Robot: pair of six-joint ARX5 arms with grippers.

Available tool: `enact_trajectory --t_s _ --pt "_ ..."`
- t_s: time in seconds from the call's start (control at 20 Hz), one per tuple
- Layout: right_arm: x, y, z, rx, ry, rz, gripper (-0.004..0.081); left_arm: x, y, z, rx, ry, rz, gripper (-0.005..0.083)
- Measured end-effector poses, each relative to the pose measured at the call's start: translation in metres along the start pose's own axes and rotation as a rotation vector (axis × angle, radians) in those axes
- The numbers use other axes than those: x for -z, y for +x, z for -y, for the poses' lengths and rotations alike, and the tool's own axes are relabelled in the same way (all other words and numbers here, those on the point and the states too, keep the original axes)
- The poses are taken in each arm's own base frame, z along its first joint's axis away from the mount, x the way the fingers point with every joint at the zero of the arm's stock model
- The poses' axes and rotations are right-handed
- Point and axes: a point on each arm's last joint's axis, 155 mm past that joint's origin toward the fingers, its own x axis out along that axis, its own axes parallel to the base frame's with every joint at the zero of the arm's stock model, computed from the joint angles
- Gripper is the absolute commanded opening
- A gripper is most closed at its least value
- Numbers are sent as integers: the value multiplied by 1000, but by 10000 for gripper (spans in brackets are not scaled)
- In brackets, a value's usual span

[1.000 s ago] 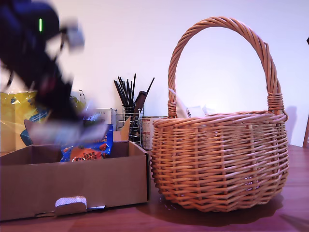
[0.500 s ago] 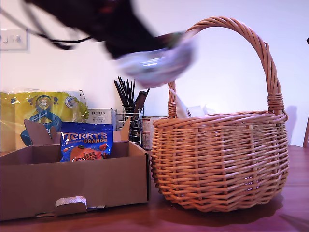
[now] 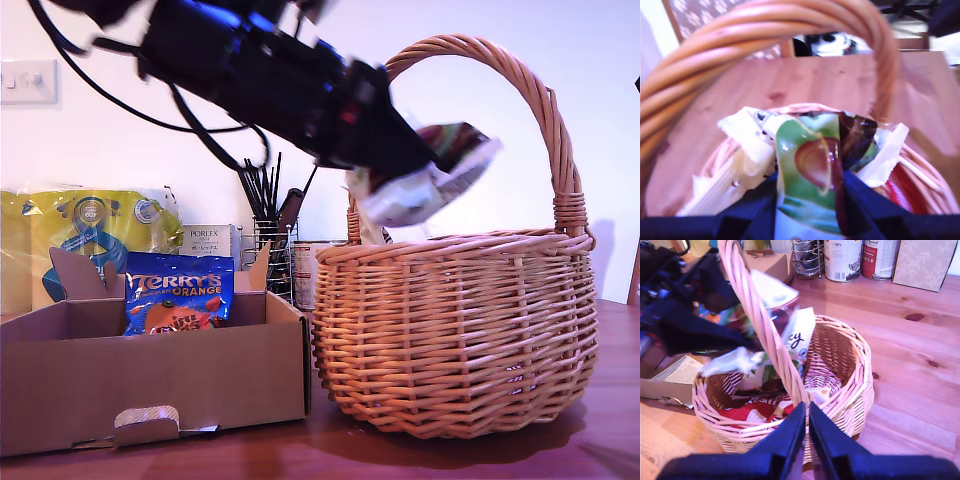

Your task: Move the bags of Easter eggs from the cardboard box on the left into the woven basket on the right side.

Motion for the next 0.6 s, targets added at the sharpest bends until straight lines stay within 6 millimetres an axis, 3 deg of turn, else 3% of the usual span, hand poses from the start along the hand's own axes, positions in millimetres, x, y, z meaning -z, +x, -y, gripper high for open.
enact_trajectory --t_s 0.15,0.2,0.35,0.4,0.55,0.6 --pt "0 0 0 0 0 2 -12 -14 7 1 -26 40 50 259" --pt "0 0 0 0 0 2 -12 -10 9 -2 -38 39 43 299" --pt "-1 0 0 0 0 2 -12 11 24 2 -41 25 -3 537" --pt "-1 0 0 0 0 2 -12 15 27 1 -46 24 -9 558" --pt "-1 0 0 0 0 3 -12 11 27 1 -63 13 -7 536" --pt "-1 0 0 0 0 3 -12 11 26 4 -57 -8 -18 493"
